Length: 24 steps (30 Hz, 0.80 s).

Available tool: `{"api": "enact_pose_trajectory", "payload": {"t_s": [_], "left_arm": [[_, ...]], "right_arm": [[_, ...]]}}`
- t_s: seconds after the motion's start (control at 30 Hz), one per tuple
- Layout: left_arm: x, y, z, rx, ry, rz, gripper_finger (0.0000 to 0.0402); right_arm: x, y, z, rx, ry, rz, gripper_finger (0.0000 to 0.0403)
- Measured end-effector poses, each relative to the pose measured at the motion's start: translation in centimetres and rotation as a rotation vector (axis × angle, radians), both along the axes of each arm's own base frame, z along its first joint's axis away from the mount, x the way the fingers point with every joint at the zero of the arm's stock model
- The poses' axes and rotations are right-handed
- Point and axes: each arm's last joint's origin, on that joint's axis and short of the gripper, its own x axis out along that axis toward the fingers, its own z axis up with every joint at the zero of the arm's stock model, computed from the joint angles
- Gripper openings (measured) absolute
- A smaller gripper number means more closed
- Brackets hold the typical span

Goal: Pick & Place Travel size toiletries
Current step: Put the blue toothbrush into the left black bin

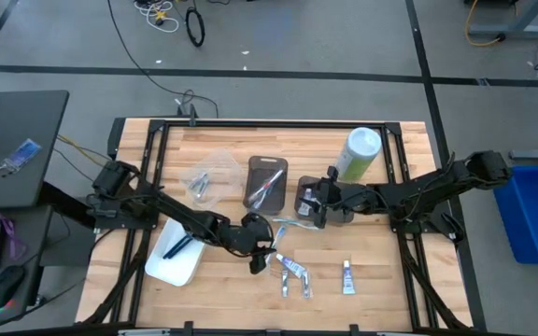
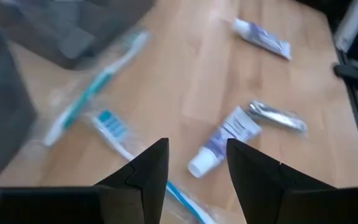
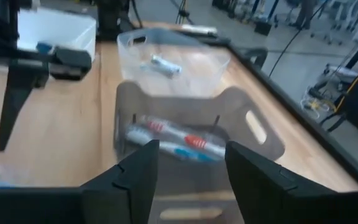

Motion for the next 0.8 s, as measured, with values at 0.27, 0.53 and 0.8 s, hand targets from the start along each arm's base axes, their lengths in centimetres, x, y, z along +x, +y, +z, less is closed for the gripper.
{"api": "enact_pose_trajectory", "payload": {"t_s": [0.27, 0.53, 0.8], "left_arm": [[-0.04, 0.05, 0.05, 0.022, -0.009, 0.042, 0.0153], [-0.35, -0.52, -0.13, 0.020, 0.016, 0.002, 0.0144], [-0.21, -0.18, -0.71, -0.061, 0.055, 0.016, 0.0142]], "right_arm": [[0.35, -0.79, 0.91, -0.034, -0.085, -0.018, 0.0194], [0.38, -1.06, 0.96, -0.029, -0.091, -0.029, 0.0195], [0.36, -1.04, 0.89, 0.043, -0.109, -0.050, 0.0188]]}}
